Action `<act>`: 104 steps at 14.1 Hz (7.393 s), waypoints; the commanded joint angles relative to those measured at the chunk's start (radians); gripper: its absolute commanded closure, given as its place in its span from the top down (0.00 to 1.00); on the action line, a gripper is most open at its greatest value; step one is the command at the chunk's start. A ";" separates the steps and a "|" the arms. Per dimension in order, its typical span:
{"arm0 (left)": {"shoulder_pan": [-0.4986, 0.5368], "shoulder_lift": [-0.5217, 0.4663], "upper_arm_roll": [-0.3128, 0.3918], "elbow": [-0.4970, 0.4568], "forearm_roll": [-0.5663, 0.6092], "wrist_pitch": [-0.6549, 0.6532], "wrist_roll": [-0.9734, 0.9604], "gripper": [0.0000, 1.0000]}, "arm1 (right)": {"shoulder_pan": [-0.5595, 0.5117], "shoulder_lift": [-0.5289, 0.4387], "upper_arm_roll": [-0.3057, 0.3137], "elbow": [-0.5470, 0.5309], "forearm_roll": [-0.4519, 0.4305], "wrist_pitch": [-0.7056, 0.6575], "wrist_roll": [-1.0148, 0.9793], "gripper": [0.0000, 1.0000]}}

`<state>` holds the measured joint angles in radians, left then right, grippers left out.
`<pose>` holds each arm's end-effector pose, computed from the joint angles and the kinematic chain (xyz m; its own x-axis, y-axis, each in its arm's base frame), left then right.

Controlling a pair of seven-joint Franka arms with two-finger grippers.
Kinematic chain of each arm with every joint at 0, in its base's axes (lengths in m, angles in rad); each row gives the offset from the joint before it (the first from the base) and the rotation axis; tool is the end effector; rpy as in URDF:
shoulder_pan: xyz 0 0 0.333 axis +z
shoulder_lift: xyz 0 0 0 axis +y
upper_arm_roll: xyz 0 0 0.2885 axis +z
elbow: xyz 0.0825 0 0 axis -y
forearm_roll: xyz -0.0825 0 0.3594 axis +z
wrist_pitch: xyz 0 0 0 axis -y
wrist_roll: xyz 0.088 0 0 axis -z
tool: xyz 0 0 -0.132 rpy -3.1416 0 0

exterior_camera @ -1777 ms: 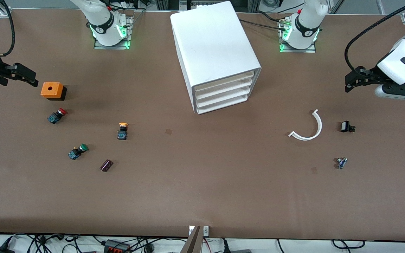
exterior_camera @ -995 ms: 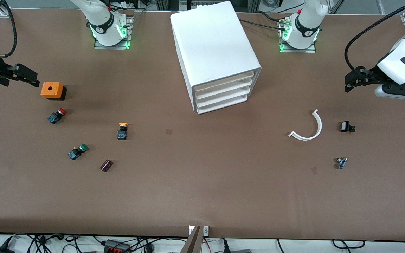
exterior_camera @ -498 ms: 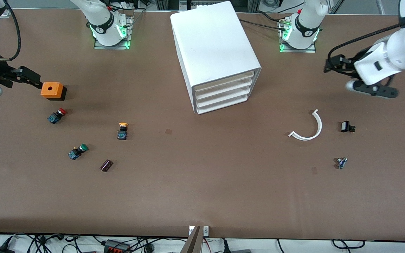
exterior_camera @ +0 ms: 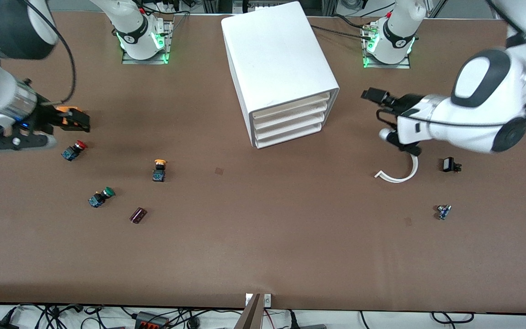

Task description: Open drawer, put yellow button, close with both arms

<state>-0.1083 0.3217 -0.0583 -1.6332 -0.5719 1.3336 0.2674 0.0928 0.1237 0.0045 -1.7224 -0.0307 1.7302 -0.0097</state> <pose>0.5170 -0.1661 0.3876 0.7828 -0.4861 -0.3885 -0.1477 -0.7517 0.6428 0.5556 0.0506 0.4496 0.9870 0.1110 -0.1160 0.1150 -0.9930 0.0279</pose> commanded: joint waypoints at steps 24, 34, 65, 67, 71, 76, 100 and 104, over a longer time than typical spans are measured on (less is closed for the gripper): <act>0.019 0.154 -0.161 -0.311 -0.562 0.369 0.656 0.02 | 0.136 0.525 -0.003 -0.003 0.038 0.324 0.092 1.00; 0.075 0.292 -0.135 -0.063 -0.424 0.366 0.642 0.53 | 0.131 0.544 -0.003 -0.002 0.040 0.321 0.116 0.58; 0.107 0.047 -0.132 0.457 0.699 0.001 -0.375 1.00 | 0.732 0.540 -0.012 0.718 0.038 0.074 0.462 0.00; 0.121 0.011 -0.132 0.399 0.695 0.056 -0.376 1.00 | 0.761 0.550 -0.011 0.718 0.040 0.100 0.513 0.00; 0.127 -0.009 -0.133 0.368 0.682 0.078 -0.381 1.00 | 0.795 0.585 -0.003 0.724 0.040 0.112 0.551 0.00; 0.128 -0.010 -0.132 0.363 0.682 0.056 -0.381 1.00 | 0.818 0.611 0.002 0.724 0.052 0.112 0.551 0.00; 0.116 -0.026 -0.218 0.127 0.584 0.387 -0.719 1.00 | 0.618 0.590 -0.026 0.834 0.022 -0.060 0.613 1.00; 0.099 -0.010 -0.314 -0.003 0.589 0.587 -0.919 1.00 | 0.429 0.574 -0.047 0.820 0.009 -0.147 0.418 1.00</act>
<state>-0.0090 0.3406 -0.3384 -1.5478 0.0203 1.8387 -0.5547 0.6055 0.7214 -0.0531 -0.8886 -0.0166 1.6346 0.4924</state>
